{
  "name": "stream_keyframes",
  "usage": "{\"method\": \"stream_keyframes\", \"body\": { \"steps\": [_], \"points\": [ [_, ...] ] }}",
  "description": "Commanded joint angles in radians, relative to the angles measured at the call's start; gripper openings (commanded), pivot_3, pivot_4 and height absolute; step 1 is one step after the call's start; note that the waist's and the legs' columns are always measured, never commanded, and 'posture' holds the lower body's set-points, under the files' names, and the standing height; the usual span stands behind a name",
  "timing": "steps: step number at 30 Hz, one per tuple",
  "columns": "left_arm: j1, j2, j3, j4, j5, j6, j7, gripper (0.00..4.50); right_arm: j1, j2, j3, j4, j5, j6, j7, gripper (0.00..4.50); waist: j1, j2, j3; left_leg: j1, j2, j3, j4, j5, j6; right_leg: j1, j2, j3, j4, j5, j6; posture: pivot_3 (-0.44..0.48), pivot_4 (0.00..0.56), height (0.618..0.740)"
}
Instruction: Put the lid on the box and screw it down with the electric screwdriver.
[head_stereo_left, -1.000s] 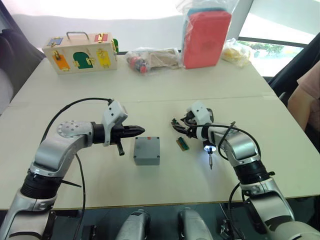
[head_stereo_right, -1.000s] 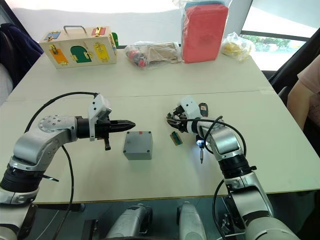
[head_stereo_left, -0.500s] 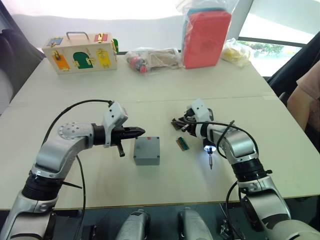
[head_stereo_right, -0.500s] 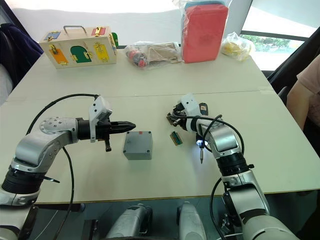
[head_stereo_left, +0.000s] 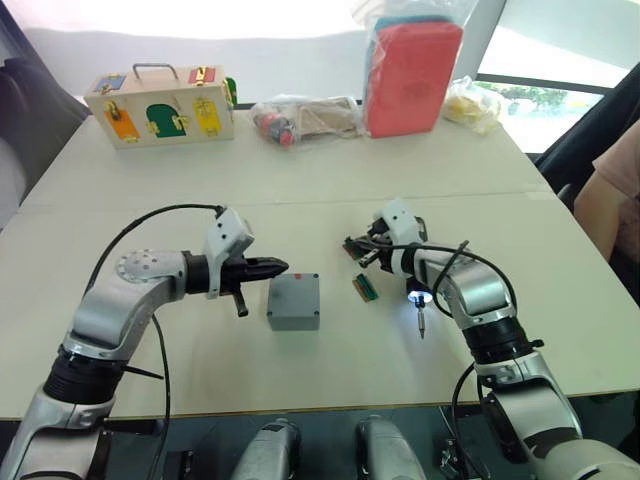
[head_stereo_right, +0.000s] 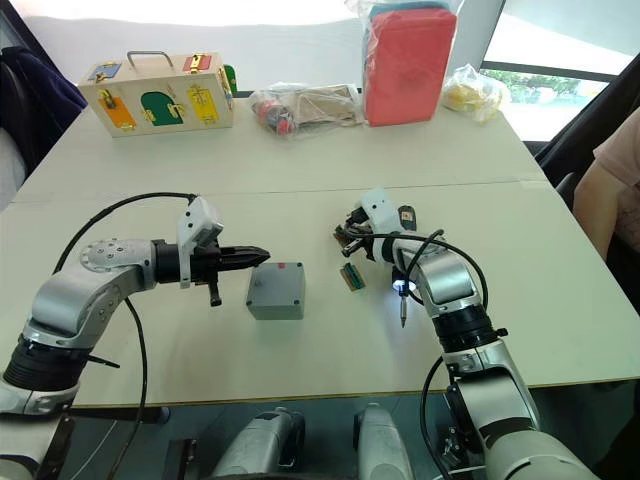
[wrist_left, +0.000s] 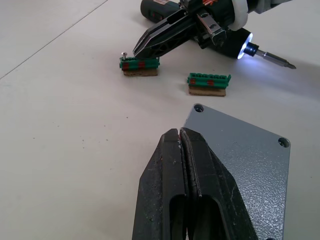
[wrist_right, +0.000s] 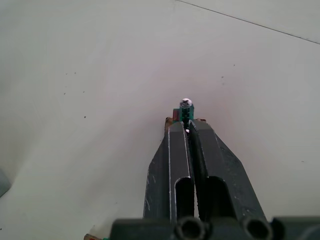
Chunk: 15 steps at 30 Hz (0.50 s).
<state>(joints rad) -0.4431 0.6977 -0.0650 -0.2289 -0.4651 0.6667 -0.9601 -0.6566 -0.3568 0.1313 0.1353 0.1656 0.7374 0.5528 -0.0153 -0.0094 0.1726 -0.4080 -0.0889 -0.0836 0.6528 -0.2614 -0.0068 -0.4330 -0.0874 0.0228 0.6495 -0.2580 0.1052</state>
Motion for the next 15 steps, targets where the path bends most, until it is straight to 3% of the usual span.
{"method": "stream_keyframes", "body": {
  "steps": [1,10,15],
  "points": [
    [-0.005,0.007,0.020,-0.003,0.001,-0.018,-0.002,0.00,-0.047,-0.006,-0.051,-0.084,0.034,0.042,-0.004,0.05,0.000,0.000,0.000,0.000,0.000,0.000,0.000,0.000,0.000,0.000,0.000,0.000,0.000,0.000,0.000,0.000,0.150,0.740],
    [-0.013,0.017,0.026,-0.002,-0.004,-0.011,-0.007,0.00,-0.063,-0.009,-0.101,-0.195,0.090,0.117,0.001,0.05,0.000,0.000,0.000,0.000,0.000,0.000,0.000,0.000,0.000,0.000,0.000,0.000,0.000,0.000,0.000,0.000,0.150,0.740],
    [0.025,0.125,0.047,-0.043,-0.058,0.039,-0.116,0.00,0.036,-0.090,-0.016,-0.434,0.145,0.041,0.162,0.05,-0.002,0.000,0.000,-0.001,0.001,0.000,-0.001,0.000,0.000,-0.001,0.000,0.000,0.000,0.000,0.000,0.000,0.150,0.740]
  ]
}}
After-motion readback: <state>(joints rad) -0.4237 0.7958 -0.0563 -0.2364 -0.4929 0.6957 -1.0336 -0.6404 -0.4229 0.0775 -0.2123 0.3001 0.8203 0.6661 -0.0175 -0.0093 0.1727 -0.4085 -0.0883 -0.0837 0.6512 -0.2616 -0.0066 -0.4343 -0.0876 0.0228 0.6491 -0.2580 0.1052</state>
